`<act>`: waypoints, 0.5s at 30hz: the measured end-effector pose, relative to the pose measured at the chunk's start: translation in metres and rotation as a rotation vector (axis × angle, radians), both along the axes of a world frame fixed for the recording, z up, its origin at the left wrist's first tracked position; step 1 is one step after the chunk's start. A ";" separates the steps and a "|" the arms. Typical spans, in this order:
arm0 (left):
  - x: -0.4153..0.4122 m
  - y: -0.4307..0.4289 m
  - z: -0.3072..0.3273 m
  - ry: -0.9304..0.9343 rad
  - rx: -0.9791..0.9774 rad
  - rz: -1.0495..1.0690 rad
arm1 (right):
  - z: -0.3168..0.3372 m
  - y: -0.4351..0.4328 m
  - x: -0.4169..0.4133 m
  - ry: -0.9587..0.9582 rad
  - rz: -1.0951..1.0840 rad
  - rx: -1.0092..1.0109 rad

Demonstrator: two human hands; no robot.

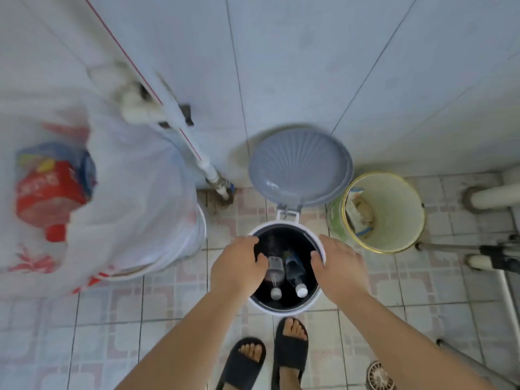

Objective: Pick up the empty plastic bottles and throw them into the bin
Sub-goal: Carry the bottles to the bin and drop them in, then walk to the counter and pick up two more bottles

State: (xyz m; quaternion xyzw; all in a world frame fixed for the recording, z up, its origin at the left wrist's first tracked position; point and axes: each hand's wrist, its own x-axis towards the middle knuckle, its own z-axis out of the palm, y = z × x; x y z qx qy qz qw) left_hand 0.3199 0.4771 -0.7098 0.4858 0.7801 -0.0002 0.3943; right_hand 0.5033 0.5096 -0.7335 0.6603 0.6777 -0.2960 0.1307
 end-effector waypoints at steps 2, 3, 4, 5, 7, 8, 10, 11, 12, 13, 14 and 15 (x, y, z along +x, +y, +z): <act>-0.007 0.005 0.039 0.046 0.091 -0.039 | 0.040 0.006 -0.003 0.028 -0.023 0.065; -0.010 0.007 0.059 0.061 0.134 -0.051 | 0.061 0.009 -0.005 0.036 -0.025 0.103; -0.013 0.009 0.079 0.067 0.181 -0.068 | 0.082 0.010 -0.006 0.040 -0.025 0.147; -0.015 0.011 0.100 0.072 0.237 -0.092 | 0.103 0.011 -0.007 0.044 -0.026 0.195; -0.020 0.015 0.142 0.091 0.337 -0.148 | 0.149 0.010 -0.010 0.055 -0.041 0.283; -0.023 0.017 0.163 0.103 0.376 -0.168 | 0.173 0.008 -0.011 0.055 -0.051 0.328; -0.026 0.019 0.206 0.108 0.455 -0.203 | 0.220 0.003 -0.012 0.034 -0.046 0.417; -0.027 0.020 0.228 0.111 0.505 -0.221 | 0.243 0.000 -0.011 0.020 -0.034 0.460; -0.028 0.021 0.250 0.114 0.555 -0.238 | 0.267 -0.003 -0.009 0.015 -0.027 0.498; -0.026 0.021 0.272 0.119 0.596 -0.254 | 0.290 -0.007 -0.006 0.019 -0.029 0.530; -0.024 0.021 0.295 0.125 0.636 -0.273 | 0.313 -0.011 -0.003 0.025 -0.034 0.565; -0.021 0.020 0.318 0.132 0.675 -0.297 | 0.337 -0.017 0.002 0.022 -0.043 0.609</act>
